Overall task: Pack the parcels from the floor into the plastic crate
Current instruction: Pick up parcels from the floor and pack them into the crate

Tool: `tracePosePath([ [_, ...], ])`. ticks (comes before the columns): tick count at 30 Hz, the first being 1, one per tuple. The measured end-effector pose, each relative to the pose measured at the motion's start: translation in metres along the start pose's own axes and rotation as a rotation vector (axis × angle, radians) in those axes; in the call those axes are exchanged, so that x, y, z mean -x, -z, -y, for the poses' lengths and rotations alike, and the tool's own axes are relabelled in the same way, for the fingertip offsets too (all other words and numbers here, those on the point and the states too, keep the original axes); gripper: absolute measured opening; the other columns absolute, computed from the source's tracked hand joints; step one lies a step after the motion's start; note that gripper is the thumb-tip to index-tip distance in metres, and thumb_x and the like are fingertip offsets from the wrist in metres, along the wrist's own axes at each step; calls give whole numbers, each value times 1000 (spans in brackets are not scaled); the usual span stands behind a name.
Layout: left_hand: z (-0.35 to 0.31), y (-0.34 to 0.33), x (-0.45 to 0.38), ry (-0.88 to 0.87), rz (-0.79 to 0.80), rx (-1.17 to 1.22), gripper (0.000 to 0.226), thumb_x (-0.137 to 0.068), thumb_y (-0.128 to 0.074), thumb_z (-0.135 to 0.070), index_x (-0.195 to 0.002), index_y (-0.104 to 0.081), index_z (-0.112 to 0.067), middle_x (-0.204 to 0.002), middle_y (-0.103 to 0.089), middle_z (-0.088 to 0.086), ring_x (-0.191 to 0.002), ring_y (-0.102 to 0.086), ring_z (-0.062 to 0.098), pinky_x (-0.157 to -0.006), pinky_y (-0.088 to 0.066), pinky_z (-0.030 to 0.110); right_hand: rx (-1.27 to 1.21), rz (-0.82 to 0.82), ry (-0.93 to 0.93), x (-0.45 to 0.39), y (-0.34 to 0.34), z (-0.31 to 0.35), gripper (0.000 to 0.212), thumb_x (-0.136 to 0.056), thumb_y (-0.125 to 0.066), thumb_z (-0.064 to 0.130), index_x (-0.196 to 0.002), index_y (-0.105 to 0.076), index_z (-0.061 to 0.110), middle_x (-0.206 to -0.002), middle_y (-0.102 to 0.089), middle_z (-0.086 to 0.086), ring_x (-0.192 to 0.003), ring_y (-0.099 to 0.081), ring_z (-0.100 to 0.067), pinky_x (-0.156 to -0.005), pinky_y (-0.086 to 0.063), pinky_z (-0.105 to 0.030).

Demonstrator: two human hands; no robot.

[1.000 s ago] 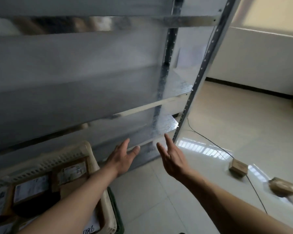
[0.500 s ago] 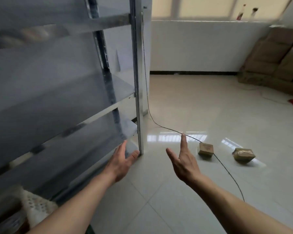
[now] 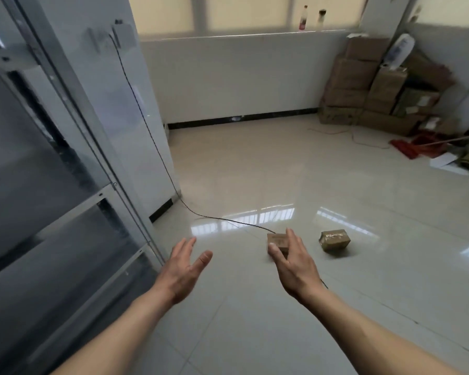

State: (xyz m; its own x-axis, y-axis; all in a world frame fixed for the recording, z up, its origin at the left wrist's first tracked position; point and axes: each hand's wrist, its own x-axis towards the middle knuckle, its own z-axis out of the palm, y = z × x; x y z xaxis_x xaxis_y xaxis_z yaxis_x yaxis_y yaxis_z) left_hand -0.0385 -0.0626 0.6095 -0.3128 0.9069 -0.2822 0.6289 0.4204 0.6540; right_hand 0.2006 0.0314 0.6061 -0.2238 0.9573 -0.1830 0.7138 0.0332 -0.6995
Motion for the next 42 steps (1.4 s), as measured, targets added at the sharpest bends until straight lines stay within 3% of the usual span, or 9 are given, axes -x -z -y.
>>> tracePosePath([
  [7, -45, -38, -84, -46, 87, -26, 92, -79, -31, -71, -155, -21, -19, -163, -13, 2, -150, -8, 12, -120, -9, 32, -20, -37, -91, -62, 36, -42, 75, -99, -50, 47, -158, -16, 17, -160, -28, -4, -145, -29, -21, -112, -26, -30],
  [13, -74, -68, -179, -84, 144, -25, 75, -93, -43, -59, -154, -26, -18, -163, -12, 3, -150, -6, 12, -119, -8, 30, 0, -49, -151, -138, 60, -68, 77, -99, -50, 49, -159, -14, 16, -165, -18, -3, -151, -18, -19, -118, -19, -31],
  [23, -152, -75, -317, -129, 221, -49, 70, -95, -43, -58, -153, -28, -21, -163, -13, 1, -150, -10, 13, -118, -12, 30, -8, -120, -226, -262, 101, -69, 76, -98, -48, 51, -158, -17, 18, -164, -23, -2, -147, -29, -21, -118, -27, -36],
  [28, -184, -79, -366, -145, 234, -53, 71, -95, -43, -59, -153, -29, -20, -163, -13, 2, -150, -12, 15, -119, -14, 33, 3, -135, -223, -313, 121, -70, 74, -100, -47, 48, -159, -16, 16, -165, -19, -2, -150, -21, -20, -117, -20, -30],
  [42, -263, -125, -491, 9, 167, -62, 73, -94, -40, -61, -153, -27, -21, -163, -13, 2, -150, -10, 15, -119, -13, 35, -18, 64, -168, -485, 176, -122, 75, -101, -44, 50, -159, -10, 19, -167, -12, -1, -153, -12, -18, -122, -15, -35],
])
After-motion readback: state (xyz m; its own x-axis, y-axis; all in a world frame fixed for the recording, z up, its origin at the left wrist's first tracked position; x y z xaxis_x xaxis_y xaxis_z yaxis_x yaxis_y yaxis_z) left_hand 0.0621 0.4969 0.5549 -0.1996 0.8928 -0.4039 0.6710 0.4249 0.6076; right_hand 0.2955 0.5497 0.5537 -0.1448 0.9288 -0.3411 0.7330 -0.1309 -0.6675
